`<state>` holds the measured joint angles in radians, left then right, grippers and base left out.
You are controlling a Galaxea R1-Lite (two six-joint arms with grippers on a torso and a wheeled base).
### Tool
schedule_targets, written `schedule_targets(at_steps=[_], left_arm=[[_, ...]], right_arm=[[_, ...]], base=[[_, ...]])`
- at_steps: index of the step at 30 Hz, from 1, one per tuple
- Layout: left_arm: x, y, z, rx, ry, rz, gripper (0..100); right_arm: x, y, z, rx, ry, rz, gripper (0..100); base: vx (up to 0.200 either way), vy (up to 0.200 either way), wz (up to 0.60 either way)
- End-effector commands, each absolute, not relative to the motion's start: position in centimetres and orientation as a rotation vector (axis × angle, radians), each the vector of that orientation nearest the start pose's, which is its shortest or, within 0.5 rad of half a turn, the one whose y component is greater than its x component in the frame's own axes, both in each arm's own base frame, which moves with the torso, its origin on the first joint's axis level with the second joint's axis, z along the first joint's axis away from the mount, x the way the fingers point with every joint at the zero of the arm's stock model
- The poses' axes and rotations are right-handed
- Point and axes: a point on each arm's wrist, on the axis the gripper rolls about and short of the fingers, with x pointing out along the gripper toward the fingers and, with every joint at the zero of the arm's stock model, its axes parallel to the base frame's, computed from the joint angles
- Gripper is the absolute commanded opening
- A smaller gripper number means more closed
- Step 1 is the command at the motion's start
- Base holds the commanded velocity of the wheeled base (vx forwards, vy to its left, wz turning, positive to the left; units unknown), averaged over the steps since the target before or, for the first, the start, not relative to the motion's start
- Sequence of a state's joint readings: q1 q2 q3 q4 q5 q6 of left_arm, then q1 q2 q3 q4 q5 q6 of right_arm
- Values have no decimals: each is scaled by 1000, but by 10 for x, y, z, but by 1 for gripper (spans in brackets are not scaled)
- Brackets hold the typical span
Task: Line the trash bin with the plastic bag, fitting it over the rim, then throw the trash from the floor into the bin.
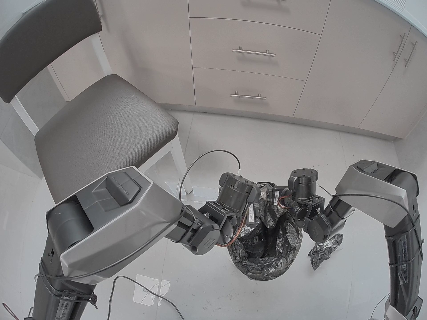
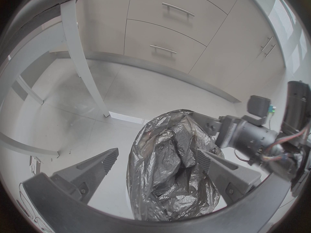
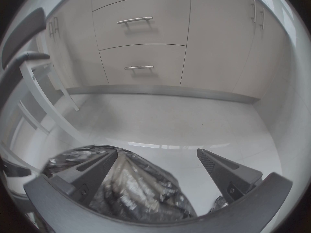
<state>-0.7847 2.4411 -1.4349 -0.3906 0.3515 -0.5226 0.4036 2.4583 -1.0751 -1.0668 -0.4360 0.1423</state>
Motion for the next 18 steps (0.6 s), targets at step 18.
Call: schedule_targets(at_steps=[18], left_arm=[[305,-298,-5,47,636,-94,100]], right_arm=[[305,130,10,368,338,119,100]], base=[[0,0,0]])
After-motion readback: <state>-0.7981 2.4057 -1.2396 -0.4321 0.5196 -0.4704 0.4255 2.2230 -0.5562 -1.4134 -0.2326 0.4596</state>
